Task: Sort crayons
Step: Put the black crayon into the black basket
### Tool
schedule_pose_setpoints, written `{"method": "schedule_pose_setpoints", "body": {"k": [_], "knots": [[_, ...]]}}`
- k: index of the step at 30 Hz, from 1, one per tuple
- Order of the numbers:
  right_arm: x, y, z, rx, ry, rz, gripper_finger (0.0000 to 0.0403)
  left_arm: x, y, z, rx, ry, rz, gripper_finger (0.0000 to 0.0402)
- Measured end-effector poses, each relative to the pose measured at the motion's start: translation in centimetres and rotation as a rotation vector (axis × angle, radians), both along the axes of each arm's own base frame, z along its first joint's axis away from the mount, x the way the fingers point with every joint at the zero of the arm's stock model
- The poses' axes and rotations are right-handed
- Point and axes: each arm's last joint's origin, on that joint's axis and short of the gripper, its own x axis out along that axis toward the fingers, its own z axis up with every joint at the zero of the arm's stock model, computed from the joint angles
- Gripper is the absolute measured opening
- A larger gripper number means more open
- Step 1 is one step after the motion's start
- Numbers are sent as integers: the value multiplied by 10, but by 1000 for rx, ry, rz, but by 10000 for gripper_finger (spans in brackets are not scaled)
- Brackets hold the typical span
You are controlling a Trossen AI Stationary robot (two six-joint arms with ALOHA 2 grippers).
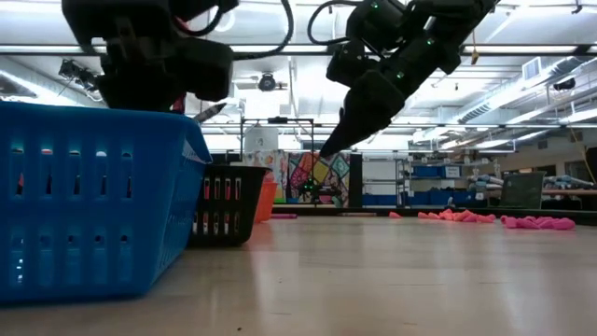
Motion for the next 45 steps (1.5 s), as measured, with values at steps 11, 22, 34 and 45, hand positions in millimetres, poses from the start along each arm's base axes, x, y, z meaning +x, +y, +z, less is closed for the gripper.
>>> {"method": "schedule_pose_setpoints", "body": {"k": [11, 22, 34, 45], "knots": [[1, 1, 1, -8, -8, 8, 143, 6, -7, -22, 50, 149, -43, 48], [1, 0, 1, -19, -17, -2, 143, 12, -7, -4, 91, 130, -145, 126], [-3, -2, -3, -57, 45, -49, 143, 22, 32, 39, 614, -20, -261, 126], [-16, 9, -30, -22, 36, -58, 143, 26, 122, 44, 807, 50, -149, 125]]}}
